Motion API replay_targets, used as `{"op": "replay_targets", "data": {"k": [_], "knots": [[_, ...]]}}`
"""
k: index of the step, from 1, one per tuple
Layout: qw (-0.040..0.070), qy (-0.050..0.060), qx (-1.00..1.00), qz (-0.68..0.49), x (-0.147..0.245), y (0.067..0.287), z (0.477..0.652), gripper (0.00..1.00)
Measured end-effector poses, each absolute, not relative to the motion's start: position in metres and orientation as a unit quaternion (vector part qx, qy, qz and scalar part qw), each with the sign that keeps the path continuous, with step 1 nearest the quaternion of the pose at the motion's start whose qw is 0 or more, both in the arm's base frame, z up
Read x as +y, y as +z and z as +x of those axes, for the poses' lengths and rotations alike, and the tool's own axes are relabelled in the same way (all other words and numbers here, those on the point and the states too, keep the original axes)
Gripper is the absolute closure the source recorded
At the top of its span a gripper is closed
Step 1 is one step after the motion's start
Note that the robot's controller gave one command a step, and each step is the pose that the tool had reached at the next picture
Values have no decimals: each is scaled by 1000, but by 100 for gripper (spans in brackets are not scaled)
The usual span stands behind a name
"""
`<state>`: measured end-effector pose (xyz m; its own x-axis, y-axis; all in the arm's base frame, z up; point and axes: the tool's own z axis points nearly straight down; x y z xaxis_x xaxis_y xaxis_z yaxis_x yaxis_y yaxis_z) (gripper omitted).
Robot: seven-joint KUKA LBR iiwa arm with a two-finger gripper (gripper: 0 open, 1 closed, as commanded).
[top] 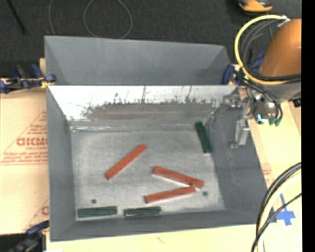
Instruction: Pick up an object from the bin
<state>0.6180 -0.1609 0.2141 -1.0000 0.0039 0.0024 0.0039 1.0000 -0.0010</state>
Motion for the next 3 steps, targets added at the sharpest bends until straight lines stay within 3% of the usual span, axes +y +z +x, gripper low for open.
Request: {"op": "replay_targets", "data": {"k": [1,2,3], "knots": [[2,0,-992,130,-139,149,522,0],[0,-2,-990,142,-64,67,518,0],[-3,1,-990,142,-69,72,520,100]]}}
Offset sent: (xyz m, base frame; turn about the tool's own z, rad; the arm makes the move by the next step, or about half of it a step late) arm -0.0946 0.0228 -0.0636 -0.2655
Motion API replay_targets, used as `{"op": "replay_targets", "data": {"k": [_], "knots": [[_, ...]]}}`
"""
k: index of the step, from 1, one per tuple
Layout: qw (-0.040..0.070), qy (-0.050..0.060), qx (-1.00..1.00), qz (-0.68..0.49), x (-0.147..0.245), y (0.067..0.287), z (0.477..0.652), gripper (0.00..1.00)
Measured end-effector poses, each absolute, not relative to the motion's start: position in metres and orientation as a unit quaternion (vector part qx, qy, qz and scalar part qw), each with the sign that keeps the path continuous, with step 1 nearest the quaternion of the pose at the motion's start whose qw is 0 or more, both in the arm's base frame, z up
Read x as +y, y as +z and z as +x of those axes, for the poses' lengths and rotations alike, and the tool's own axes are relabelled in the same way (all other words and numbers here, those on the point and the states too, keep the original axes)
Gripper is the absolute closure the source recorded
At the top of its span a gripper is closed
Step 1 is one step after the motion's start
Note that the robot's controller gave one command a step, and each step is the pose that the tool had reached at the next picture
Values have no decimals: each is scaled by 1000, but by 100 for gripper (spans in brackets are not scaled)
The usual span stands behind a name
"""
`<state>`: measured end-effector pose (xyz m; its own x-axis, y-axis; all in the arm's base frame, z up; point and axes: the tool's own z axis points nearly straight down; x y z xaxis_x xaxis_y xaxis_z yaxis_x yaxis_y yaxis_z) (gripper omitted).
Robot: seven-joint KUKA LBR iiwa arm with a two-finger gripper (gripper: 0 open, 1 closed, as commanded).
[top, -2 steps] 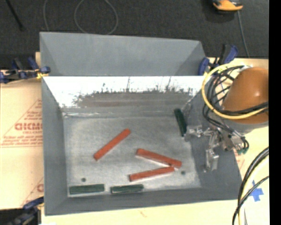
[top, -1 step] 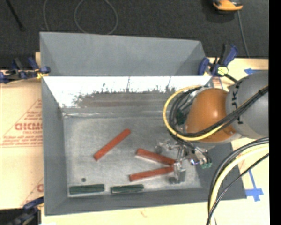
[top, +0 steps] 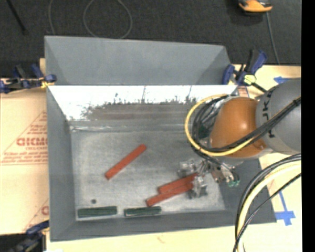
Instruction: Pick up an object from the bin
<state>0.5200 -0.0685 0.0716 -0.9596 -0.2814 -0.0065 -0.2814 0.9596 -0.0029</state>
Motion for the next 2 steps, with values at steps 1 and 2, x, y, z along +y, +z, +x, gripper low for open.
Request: {"op": "replay_targets", "data": {"k": [1,2], "knots": [[5,-2,983,-181,-78,192,534,100],[6,-3,985,-174,-94,313,550,100]]}}
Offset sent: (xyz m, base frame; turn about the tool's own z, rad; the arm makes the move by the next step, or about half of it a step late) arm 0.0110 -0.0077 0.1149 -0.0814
